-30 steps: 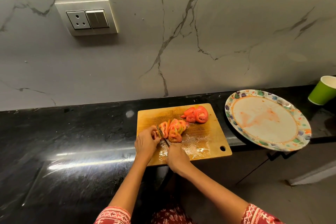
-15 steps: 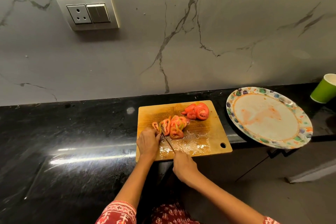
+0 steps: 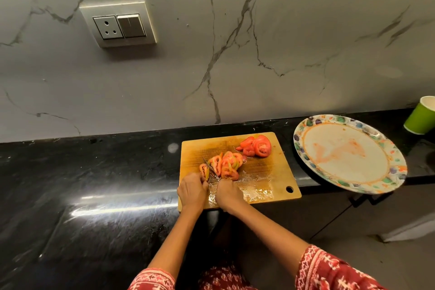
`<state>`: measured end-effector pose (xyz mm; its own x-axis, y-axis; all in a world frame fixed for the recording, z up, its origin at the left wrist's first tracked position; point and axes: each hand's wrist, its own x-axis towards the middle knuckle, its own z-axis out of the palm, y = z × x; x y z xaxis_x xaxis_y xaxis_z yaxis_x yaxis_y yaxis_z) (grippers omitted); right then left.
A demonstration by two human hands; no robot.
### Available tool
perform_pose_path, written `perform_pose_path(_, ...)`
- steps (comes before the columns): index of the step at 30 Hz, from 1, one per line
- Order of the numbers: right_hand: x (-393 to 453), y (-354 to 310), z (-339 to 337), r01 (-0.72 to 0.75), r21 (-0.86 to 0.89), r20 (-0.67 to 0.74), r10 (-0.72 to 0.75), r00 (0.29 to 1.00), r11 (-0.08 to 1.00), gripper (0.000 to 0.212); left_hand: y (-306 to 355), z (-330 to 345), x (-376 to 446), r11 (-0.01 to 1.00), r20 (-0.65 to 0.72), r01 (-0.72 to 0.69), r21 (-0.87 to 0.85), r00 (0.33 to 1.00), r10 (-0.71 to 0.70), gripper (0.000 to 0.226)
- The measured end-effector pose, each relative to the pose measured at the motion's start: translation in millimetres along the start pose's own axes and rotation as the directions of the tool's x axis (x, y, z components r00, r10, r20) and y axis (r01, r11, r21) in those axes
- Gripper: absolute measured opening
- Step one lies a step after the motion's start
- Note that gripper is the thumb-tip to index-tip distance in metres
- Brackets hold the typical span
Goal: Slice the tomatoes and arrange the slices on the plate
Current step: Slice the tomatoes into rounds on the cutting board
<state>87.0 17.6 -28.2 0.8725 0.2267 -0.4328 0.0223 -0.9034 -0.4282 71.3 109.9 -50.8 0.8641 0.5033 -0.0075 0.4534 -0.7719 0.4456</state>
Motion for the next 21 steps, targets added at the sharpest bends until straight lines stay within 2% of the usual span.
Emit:
perform_pose_path(9, -18.7, 50.0, 1.7, 0.097, -0.113, -0.037, -0.102, 0.994, 0.989, 0.026, -4.5, -1.8, 12.8, 0.993, -0.098, 0.051, -0.111, 0.993, -0.062, 0.016)
perform_pose_path(12, -12.4, 57.2, -15.2, 0.208, -0.095, -0.129, -0.22, 0.967, 0.973, 0.028, -2.5, 1.5, 16.9, 0.967, -0.07, -0.026, -0.252, 0.997, 0.008, 0.015)
perform_pose_path(14, -8.3, 62.3, -29.2, 0.245, -0.122, -0.219, -0.267, 0.939, 0.962, 0.031, -1.1, 3.7, 15.8, 0.95, -0.028, -0.063, -0.305, 0.998, 0.057, 0.023)
perform_pose_path(18, 7.6, 83.6, -45.1, 0.194, -0.036, -0.288, -0.196, 0.937, 0.98, 0.031, 2.8, 7.0, 12.3, 0.922, -0.007, -0.086, -0.379, 0.996, 0.09, 0.051)
perform_pose_path(21, 16.7, 98.6, -49.1, 0.12, 0.04, -0.311, -0.101, 0.945, 0.992, 0.026, 12.2, 17.1, 11.2, 0.936, 0.02, -0.128, -0.328, 0.99, 0.142, 0.069)
